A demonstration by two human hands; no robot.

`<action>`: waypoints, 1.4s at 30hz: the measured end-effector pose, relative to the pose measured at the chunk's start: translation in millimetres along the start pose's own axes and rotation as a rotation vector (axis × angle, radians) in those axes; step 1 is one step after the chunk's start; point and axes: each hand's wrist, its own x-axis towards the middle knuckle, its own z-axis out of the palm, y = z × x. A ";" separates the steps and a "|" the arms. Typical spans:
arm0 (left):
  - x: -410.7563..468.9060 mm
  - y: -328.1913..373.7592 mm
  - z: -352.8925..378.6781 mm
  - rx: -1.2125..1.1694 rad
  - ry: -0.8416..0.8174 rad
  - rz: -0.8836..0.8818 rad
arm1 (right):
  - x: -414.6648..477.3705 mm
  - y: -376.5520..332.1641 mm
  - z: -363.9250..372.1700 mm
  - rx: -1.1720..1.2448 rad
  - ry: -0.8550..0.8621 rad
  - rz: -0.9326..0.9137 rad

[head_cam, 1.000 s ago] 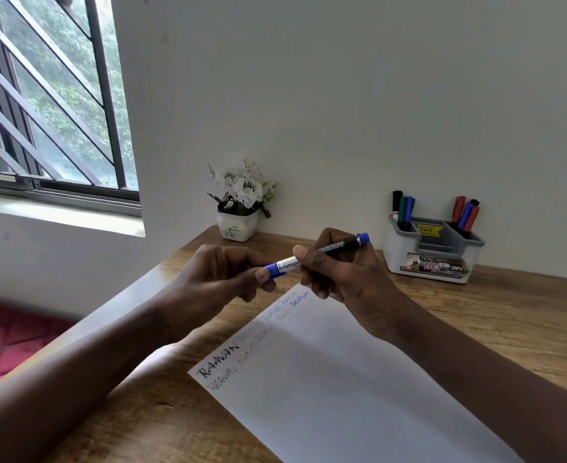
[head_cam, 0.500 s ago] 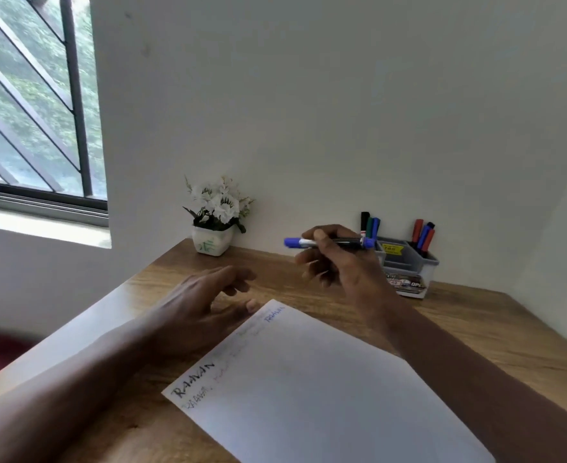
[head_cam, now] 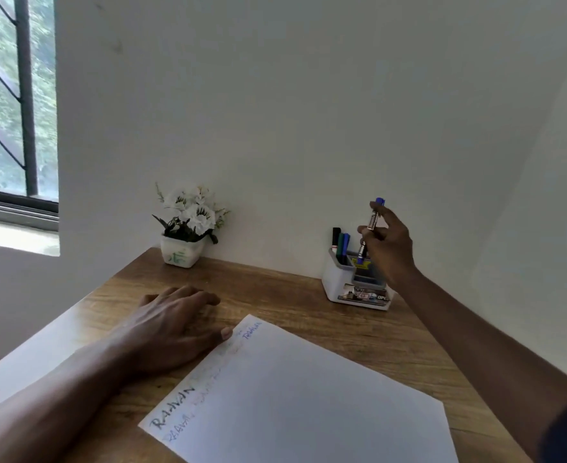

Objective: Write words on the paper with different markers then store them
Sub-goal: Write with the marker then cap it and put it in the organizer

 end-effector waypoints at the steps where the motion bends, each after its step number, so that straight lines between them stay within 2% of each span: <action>1: -0.1 0.1 0.1 -0.004 -0.004 -0.003 | 3.7 -1.6 3.9 -0.027 0.001 -0.018; 5: 0.9 -0.3 -1.3 -0.013 0.001 -0.005 | 18.3 11.2 23.1 -0.207 0.014 -0.041; 8: 1.2 -0.4 -2.5 -0.018 0.000 -0.008 | 18.2 20.7 29.7 -0.247 0.000 -0.058; 16: 0.6 -1.6 -3.4 -0.012 -0.011 0.008 | 10.9 65.7 25.9 -0.537 -0.163 -0.286; 22: 0.9 -3.4 -3.2 -0.027 0.002 0.010 | -12.1 59.7 17.5 -0.713 -0.218 -0.468; 23: 1.0 -3.5 -3.9 -0.031 0.001 0.010 | -21.5 53.6 13.8 -0.701 -0.198 -0.503; 25: 0.2 -2.5 -5.6 -0.045 -0.006 -0.002 | -48.0 32.0 3.7 -0.529 -0.219 -0.561; 28: -6.7 4.8 -10.7 -0.080 0.009 -0.026 | -101.6 -5.0 -15.6 -0.229 -0.466 -0.478; 32: -30.9 23.6 -19.5 -0.080 0.134 -0.052 | -161.8 -26.6 -39.0 -0.213 -0.826 -0.453; 36: -59.9 46.6 -20.3 -0.052 0.287 0.005 | -187.3 -28.6 -51.2 -0.240 -0.958 -0.365; 39: -82.4 65.9 -17.2 -0.104 0.243 0.076 | -193.4 -23.7 -54.8 -0.308 -1.035 -0.321; 42: -93.0 77.2 -15.7 -0.128 0.221 0.145 | -193.8 -16.2 -50.0 -0.519 -1.007 -0.248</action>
